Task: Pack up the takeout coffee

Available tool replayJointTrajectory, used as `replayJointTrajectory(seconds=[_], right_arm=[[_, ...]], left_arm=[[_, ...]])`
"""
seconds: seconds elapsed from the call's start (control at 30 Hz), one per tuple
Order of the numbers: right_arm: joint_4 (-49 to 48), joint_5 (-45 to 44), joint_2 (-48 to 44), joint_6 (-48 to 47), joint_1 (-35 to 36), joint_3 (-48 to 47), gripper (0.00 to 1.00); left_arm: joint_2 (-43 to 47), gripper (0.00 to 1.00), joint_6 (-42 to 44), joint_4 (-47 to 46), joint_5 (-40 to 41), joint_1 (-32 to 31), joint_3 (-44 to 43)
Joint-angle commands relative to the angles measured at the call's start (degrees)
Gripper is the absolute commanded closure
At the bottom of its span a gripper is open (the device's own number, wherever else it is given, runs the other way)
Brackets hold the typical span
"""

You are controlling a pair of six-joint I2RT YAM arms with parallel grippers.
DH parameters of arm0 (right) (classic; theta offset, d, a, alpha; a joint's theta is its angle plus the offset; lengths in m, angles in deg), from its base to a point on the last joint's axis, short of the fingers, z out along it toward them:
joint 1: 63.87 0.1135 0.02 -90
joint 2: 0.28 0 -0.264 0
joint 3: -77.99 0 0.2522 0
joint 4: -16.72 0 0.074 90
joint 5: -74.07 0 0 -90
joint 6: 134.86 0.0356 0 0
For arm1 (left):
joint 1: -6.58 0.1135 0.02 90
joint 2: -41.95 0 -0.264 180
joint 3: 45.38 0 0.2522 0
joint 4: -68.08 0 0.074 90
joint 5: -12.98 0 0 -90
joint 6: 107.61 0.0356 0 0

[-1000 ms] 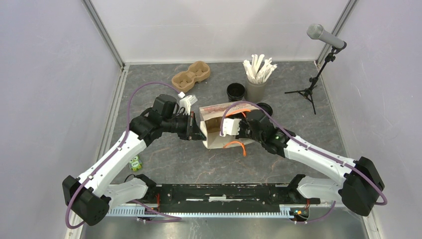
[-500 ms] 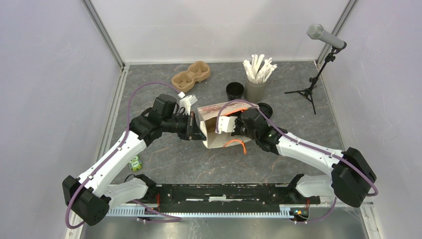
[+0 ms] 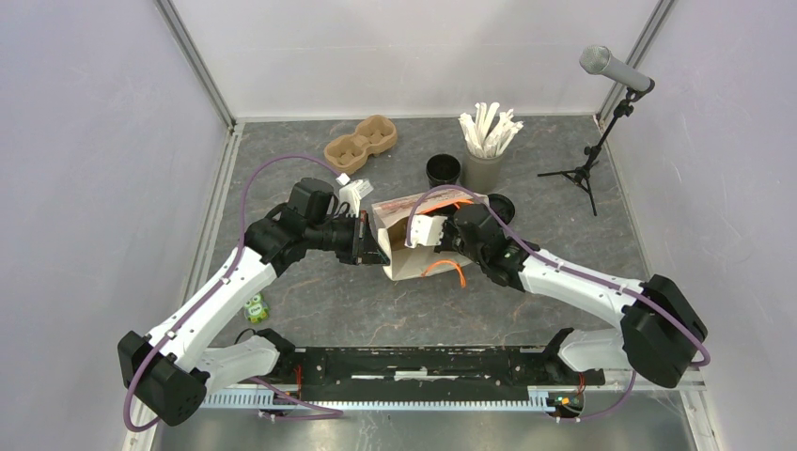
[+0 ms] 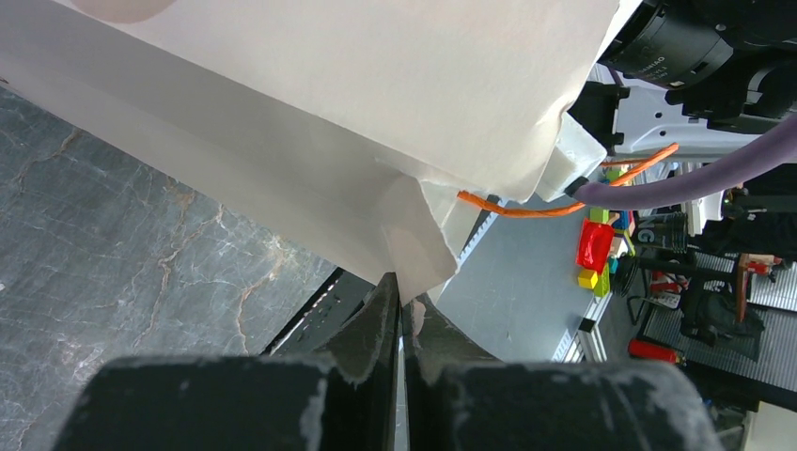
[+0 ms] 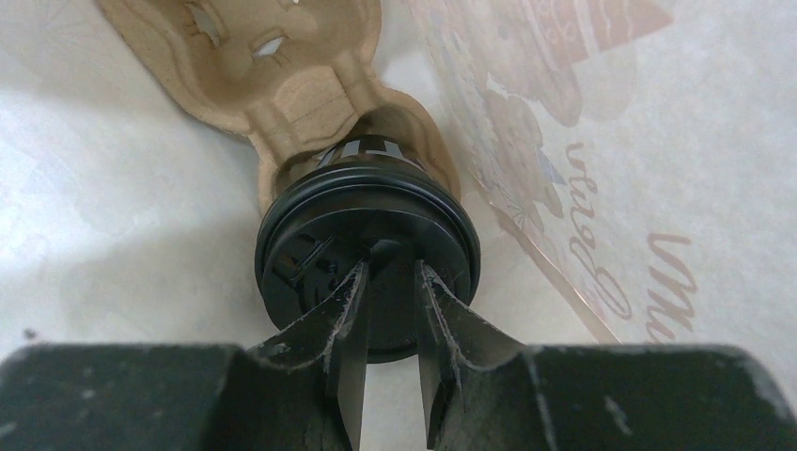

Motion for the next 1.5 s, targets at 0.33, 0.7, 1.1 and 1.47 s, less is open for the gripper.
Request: replayJointTrajectory(seconds=[0.33,0.7,1.1,1.47], right_arm=[[-4.0,-2.0,1.3,1.6,-0.3,0.3,0.71],[0.1,-1.0,-4.2,1.8,-0.3,1.0,0.71],[4.9,1.6,-10.6,3.4,-0.3,1.6,0.71],[13.9,8.6,-11.9,6.0,-0.3,-4.4,0.69]], left_arm=[[0.4,0.91,2.5,-1.1,-2.3,-0.4,-1.3],[0.1,0.91,2.1,-0.4,-0.1,-0.4,-2.2],[-0.4,0.91,1.0,-0.4,0.1,-0.4,-3.3],[-1.8,0.91,-1.5,-0.8,-1.2,-0.4,-5.7]])
